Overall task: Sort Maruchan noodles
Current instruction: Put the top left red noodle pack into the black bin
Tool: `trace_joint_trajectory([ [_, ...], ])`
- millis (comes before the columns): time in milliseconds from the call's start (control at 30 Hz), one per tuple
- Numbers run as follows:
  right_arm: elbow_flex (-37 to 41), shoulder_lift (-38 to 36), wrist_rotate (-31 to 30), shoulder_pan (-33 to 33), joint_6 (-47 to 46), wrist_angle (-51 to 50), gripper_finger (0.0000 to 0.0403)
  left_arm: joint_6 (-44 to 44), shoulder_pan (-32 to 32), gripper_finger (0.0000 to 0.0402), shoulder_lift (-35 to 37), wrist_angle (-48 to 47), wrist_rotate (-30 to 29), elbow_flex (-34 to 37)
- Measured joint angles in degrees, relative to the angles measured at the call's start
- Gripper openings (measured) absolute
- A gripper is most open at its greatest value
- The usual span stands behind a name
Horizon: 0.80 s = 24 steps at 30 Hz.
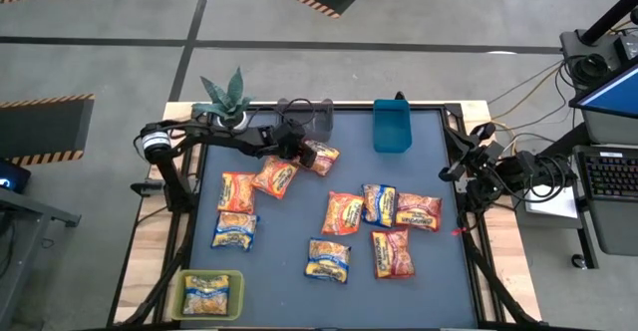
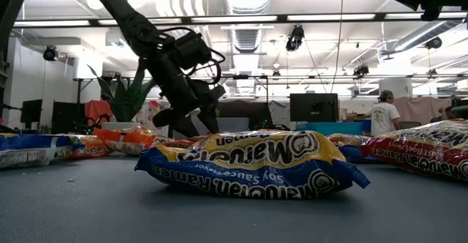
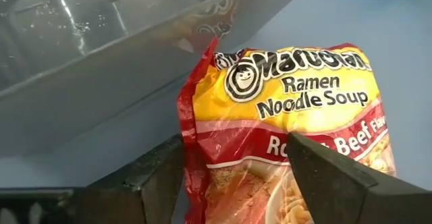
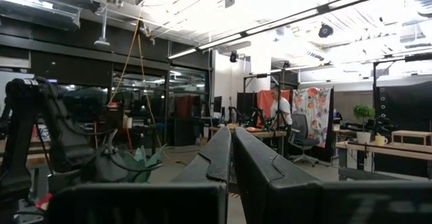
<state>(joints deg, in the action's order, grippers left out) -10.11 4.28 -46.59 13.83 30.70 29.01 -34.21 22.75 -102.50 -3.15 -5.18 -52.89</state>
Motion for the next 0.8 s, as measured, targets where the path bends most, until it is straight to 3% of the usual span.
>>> trace_joint_trajectory([
  [267, 0.0, 0.0, 0.0, 0.0, 0.0, 0.0, 0.0009, -1.2, -0.3, 0.0184, -0.1, 1.1, -0.3, 1.2],
  [800, 0.0, 0.0, 0.0, 0.0, 0.4, 0.0, 0.0009, -1.2, -2.5, 0.0036, 0.3, 1.1, -3.3, 1.2],
])
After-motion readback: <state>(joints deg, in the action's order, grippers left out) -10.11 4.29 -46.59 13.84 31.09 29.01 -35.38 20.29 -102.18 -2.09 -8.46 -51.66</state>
